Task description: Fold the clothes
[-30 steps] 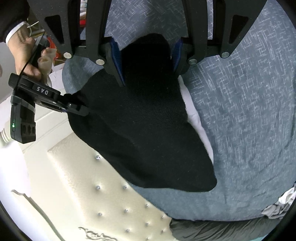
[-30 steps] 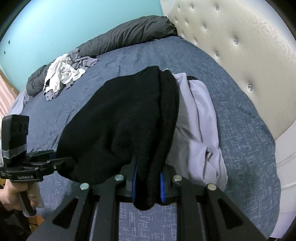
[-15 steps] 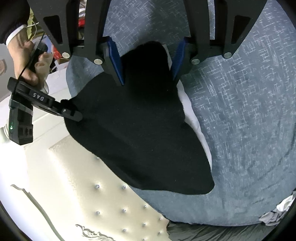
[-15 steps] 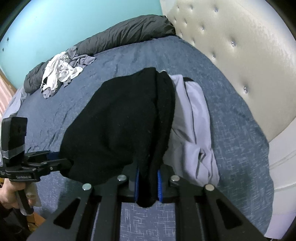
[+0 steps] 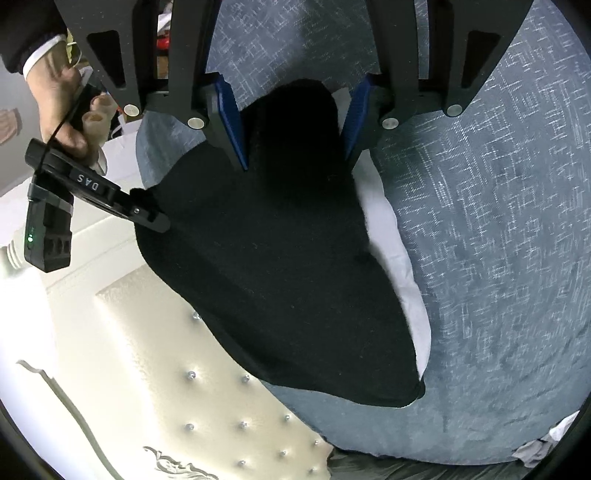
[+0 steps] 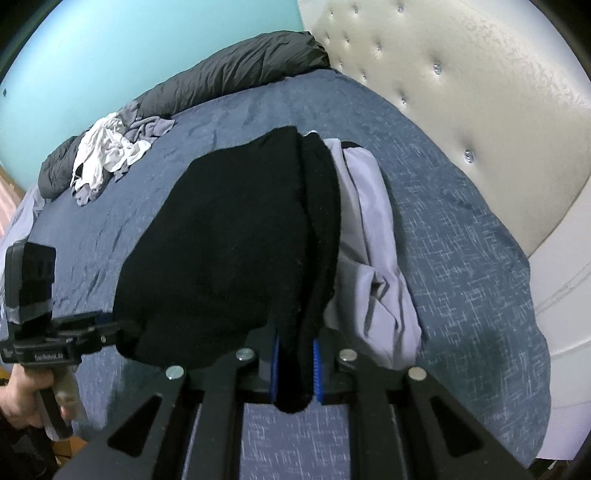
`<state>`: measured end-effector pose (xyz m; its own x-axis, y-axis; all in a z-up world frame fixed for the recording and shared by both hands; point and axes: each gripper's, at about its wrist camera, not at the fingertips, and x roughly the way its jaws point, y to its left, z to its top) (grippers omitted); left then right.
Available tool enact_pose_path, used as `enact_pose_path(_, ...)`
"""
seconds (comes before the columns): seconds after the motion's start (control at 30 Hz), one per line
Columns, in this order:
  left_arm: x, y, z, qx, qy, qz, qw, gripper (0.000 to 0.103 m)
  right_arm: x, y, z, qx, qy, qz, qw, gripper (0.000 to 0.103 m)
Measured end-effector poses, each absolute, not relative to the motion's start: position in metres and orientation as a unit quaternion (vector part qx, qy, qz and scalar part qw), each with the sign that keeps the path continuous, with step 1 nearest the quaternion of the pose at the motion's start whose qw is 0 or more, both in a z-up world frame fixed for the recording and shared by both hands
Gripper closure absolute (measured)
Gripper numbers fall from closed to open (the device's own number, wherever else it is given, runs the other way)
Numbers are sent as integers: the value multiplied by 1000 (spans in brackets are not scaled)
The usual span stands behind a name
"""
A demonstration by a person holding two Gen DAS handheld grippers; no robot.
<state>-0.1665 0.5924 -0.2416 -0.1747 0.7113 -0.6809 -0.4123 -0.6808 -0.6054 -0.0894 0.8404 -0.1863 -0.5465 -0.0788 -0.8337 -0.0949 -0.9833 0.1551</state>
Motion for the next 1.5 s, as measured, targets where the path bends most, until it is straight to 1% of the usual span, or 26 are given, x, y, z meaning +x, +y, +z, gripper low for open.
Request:
enact_pose_path(0.13,-167,575,-224,-507,-132,769,367,48,-92,843,-188,-486,91,869,3,90)
enact_pose_path(0.23,-178,553,-203,-474,-134,797,351,48,-87,850,-186,-483,101,870,9,83)
enact_pose_path(0.3,-183,548,-192,-458,-121,808,351,48,-80,857,-180,-469,108,876,24,64)
enact_pose_path(0.37,-187,556,-185,-446,-96,816,355,48,-74,861,-171,-450,120,884,35,57)
enact_pose_path(0.47,-189,567,-185,-441,-71,818,362,48,-68,854,-149,-410,127,903,30,57)
enact_pose_path(0.6,-184,579,-193,-445,-50,815,368,48,-82,831,-128,-385,107,917,5,57)
enact_pose_path(0.63,-182,582,-196,-448,-47,814,367,49,-87,827,-126,-382,108,918,-3,57)
enact_pose_path(0.67,-179,586,-198,-451,-44,812,367,50,-93,823,-129,-388,110,915,-10,65)
enact_pose_path(0.7,-177,588,-202,-455,-41,811,366,51,-97,823,-138,-398,110,911,-6,77)
enact_pose_path(0.73,-176,589,-207,-460,-40,809,365,52,-100,823,-148,-408,110,906,-1,80)
enact_pose_path(0.8,-174,590,-214,-463,-42,805,368,52,-107,824,-166,-429,109,897,9,90)
enact_pose_path(0.83,-172,590,-216,-465,-43,803,370,52,-110,825,-176,-439,109,892,14,92)
enact_pose_path(0.9,-169,592,-220,-465,-44,802,372,52,-109,836,-193,-441,127,888,28,103)
enact_pose_path(1.0,-166,597,-223,-461,-35,805,373,52,-102,851,-213,-435,154,886,39,103)
enact_pose_path(1.1,-164,603,-229,-462,-17,807,367,52,-99,854,-225,-429,164,887,44,103)
enact_pose_path(1.27,-165,603,-232,-469,-22,806,361,52,-94,856,-242,-420,173,889,52,103)
enact_pose_path(1.33,-163,597,-225,-463,-24,811,358,52,-92,856,-238,-424,171,888,54,103)
enact_pose_path(1.5,-158,588,-211,-446,-19,820,357,52,-76,853,-210,-388,171,904,57,103)
